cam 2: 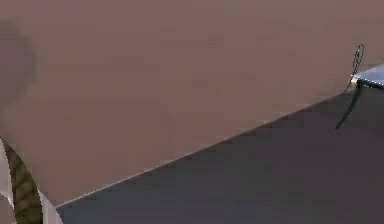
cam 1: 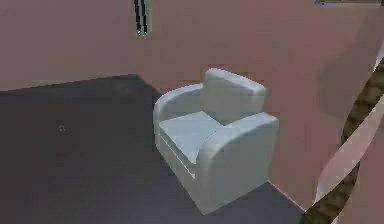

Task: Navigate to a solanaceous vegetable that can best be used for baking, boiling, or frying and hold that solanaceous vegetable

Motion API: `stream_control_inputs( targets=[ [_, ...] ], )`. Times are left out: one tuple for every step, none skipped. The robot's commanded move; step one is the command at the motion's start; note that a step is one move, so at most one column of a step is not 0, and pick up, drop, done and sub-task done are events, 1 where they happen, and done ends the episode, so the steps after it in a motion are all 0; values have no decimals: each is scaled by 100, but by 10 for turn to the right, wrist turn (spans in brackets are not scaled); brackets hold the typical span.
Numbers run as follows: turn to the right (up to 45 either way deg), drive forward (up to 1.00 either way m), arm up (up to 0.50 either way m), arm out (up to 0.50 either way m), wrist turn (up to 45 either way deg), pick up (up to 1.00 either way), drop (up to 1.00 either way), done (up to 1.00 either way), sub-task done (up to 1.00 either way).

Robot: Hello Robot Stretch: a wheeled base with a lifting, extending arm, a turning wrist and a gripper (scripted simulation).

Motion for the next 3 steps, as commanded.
stream_control_inputs(
  targets=[
    [-450,0,0,0,0,0,0,0,0],
    [-90,0,0,0,0,0,0,0,0],
    [-30,0,0,0,0,0,0,0,0]
  ],
)
